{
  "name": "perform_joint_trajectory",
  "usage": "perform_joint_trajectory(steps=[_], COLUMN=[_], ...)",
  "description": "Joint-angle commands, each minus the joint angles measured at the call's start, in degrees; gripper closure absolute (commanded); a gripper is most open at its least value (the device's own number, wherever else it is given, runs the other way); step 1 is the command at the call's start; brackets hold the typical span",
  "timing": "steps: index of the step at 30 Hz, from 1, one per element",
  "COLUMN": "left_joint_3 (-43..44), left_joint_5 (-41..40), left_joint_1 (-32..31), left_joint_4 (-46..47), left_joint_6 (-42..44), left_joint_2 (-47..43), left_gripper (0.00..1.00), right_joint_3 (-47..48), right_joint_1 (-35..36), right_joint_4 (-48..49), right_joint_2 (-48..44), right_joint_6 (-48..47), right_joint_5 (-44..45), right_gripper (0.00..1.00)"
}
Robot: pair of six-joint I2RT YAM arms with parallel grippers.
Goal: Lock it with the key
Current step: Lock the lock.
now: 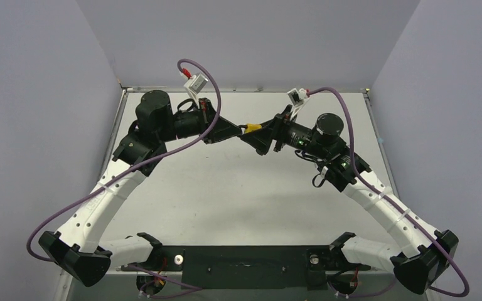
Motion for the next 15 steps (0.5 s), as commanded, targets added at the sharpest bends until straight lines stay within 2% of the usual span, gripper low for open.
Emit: perform_joint_trajectory(steps=[1,6,10,15], left_joint_3=[2.09,3.01,3.82,3.95], left_joint_5=[4.89,7.31,9.66,12.53], left_joint_1=[0.48,1.28,1.53,1.93], left_joint_4=[2.18,1.30,1.83,5.34], left_joint_6=[4.30,5.66,5.42,1.38], left_joint_2=[-4.03,-4.08,-4.08,-4.15], left_gripper=[1.00,1.00,1.00,1.00], right_joint_3=[-3.51,-8.91,-11.30,-11.81], right_joint_1=[-6.34,-12.16,-13.89,-13.79], right_joint_4=[7.32,18.59,29.04,33.32], right_joint_2=[-3.53,-7.31,-7.62,-7.42], right_joint_6=[3.53,9.51,16.61,19.17], right_joint_5=[-8.03,-17.13,-22.88,-26.17], right_gripper=[0.29,0.27,0.29,0.34])
